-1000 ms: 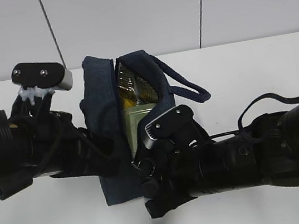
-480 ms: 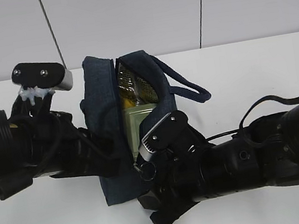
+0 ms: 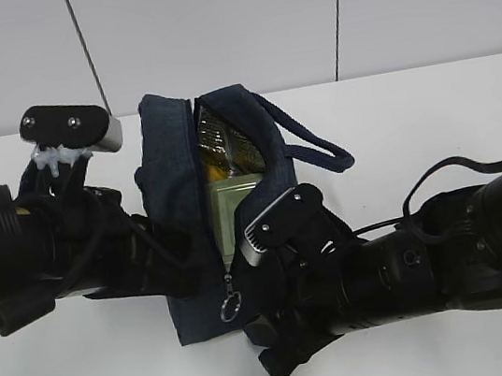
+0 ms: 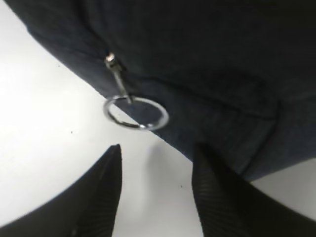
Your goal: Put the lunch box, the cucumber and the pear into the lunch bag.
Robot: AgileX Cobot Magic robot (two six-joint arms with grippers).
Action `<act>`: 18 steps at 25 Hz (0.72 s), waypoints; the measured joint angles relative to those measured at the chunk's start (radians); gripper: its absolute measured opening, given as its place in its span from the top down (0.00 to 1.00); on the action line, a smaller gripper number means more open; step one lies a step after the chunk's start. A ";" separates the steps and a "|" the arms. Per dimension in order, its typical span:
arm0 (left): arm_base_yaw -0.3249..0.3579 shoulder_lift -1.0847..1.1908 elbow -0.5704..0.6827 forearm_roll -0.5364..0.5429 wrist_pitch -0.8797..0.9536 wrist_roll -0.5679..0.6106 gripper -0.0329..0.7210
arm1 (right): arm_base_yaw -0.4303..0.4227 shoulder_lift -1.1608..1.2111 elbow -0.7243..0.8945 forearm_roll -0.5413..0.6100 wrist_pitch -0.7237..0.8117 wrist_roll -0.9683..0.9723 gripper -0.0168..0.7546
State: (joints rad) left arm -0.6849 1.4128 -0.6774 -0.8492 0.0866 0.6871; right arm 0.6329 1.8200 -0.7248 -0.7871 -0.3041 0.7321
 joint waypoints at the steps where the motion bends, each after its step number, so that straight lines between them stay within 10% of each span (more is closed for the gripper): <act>1: 0.000 0.000 0.000 0.000 0.000 0.000 0.95 | 0.000 0.000 0.000 0.000 0.002 0.000 0.50; 18: 0.000 0.000 0.000 0.000 0.001 0.000 0.95 | 0.000 0.039 -0.032 -0.033 -0.083 -0.076 0.32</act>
State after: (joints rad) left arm -0.6849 1.4128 -0.6774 -0.8492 0.0875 0.6871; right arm 0.6329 1.8586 -0.7570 -0.8201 -0.3872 0.6561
